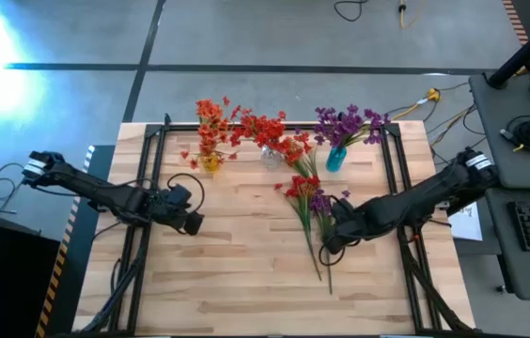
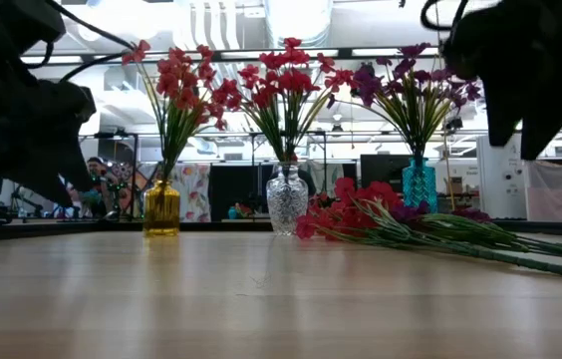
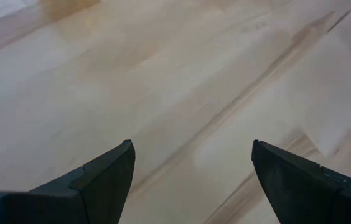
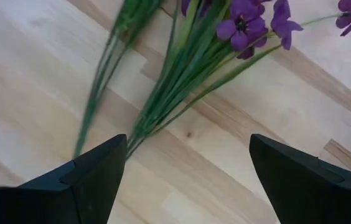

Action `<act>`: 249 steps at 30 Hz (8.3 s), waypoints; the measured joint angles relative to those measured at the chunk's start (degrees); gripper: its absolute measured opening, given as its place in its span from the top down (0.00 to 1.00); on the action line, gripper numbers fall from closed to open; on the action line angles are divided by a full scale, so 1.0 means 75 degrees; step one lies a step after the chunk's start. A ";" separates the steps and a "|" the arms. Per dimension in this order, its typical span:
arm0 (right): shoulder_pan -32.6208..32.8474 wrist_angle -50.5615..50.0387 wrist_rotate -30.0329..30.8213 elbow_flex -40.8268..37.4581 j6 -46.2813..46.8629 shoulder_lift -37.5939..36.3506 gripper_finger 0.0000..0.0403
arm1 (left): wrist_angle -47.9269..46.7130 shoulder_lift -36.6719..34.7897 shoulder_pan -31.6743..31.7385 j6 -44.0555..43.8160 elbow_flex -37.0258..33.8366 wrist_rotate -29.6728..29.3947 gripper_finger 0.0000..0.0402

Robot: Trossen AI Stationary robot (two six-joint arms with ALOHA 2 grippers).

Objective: Sort flowers into vase by color
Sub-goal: Put the purple flowers into the blue vase

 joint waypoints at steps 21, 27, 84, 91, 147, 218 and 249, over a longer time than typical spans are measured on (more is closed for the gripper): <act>-0.0268 0.1063 0.0008 0.0003 0.0035 0.1971 0.19 | -0.0093 0.1031 -0.0003 -0.0041 0.0000 0.0804 0.23; -0.0303 0.1188 0.0011 -0.0026 0.0028 0.2170 0.25 | -0.0061 0.1426 -0.0003 -0.0145 0.0000 0.0802 0.23; 0.0025 0.5521 0.3896 -0.1385 -0.5613 -0.2725 0.93 | 0.0099 0.2391 -0.0003 -0.0399 0.0000 0.0677 0.23; -0.0008 0.9134 0.5403 -0.2772 -0.8351 -0.3510 0.93 | 0.0124 0.2391 -0.0003 -0.0402 0.0000 0.0598 0.23; -0.3666 1.1611 0.7778 -0.3488 -1.0739 -0.3952 0.93 | 0.0163 0.2447 0.0000 -0.0399 -0.0009 0.0125 0.23; -0.0357 0.9820 0.8428 -0.1641 -1.1684 -0.3975 0.93 | 0.0020 0.4385 -0.2200 0.3490 0.5186 -0.2405 0.23; -0.0140 0.4390 0.9182 -0.1132 -0.7844 -0.4218 0.93 | 0.0654 0.7994 -0.1442 0.5755 0.8274 -0.5054 0.30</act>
